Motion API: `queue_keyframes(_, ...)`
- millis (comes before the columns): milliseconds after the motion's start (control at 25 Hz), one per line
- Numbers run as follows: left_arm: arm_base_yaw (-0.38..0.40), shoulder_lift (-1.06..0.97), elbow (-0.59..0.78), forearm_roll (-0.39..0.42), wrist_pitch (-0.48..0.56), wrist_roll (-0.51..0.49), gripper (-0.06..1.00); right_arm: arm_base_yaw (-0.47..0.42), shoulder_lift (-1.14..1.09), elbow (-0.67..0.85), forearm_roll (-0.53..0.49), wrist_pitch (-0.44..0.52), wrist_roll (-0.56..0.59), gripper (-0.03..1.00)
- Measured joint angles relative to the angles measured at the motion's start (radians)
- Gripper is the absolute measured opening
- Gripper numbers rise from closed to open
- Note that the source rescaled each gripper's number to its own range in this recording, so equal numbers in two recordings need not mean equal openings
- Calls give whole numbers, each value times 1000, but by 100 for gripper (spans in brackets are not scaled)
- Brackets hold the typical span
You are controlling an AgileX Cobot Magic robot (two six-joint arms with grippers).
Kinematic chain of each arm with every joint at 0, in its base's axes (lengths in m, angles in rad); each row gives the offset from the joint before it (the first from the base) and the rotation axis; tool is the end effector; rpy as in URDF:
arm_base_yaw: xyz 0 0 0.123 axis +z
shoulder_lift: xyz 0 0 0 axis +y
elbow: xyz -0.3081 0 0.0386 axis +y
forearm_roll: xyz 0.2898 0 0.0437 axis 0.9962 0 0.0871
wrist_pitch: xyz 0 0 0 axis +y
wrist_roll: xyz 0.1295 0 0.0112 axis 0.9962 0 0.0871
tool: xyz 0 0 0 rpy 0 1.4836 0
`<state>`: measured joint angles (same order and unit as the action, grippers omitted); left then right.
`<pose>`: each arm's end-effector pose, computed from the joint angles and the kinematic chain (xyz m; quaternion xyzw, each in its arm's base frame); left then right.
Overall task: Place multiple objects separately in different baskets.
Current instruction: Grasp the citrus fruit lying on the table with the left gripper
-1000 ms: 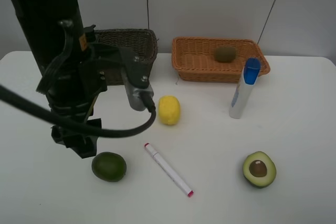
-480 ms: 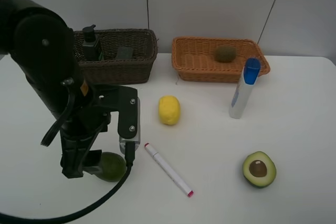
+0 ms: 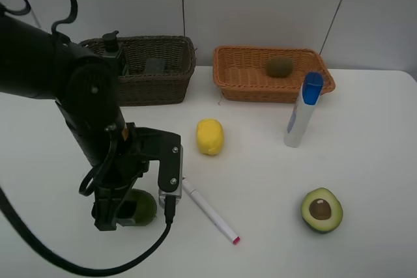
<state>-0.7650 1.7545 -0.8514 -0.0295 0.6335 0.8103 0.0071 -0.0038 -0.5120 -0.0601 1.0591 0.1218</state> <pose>0.2319 -0.2258 0.0893 0.6993 0.7122 -0.0081 0.0609 0.0389 -0.0065 0.2842 0.0500 0.8468 0.0041 0.5295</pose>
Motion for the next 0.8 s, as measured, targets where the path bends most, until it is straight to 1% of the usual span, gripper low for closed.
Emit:
queue_keyframes(320, 0, 111, 0, 0, -23, 2, 100, 0, 0, 0, 0, 0, 0, 100)
queue_keyframes(560, 0, 126, 0, 1, -48, -7, 99, 0, 0, 0, 0, 0, 0, 100)
queue_keyframes(600, 0, 126, 0, 1, -52, -12, 95, 0, 0, 0, 0, 0, 0, 100)
queue_keyframes(640, 0, 126, 0, 3, -54, -19, 89, 0, 0, 0, 0, 0, 0, 100)
queue_keyframes(720, 0, 126, 0, 11, -54, -34, 66, 0, 0, 0, 0, 0, 0, 100)
queue_keyframes(760, 0, 126, 0, 16, -54, -46, 57, 0, 0, 0, 0, 0, 0, 100)
queue_keyframes(800, 0, 126, 0, 21, -53, -55, 58, 0, 0, 0, 0, 0, 0, 100)
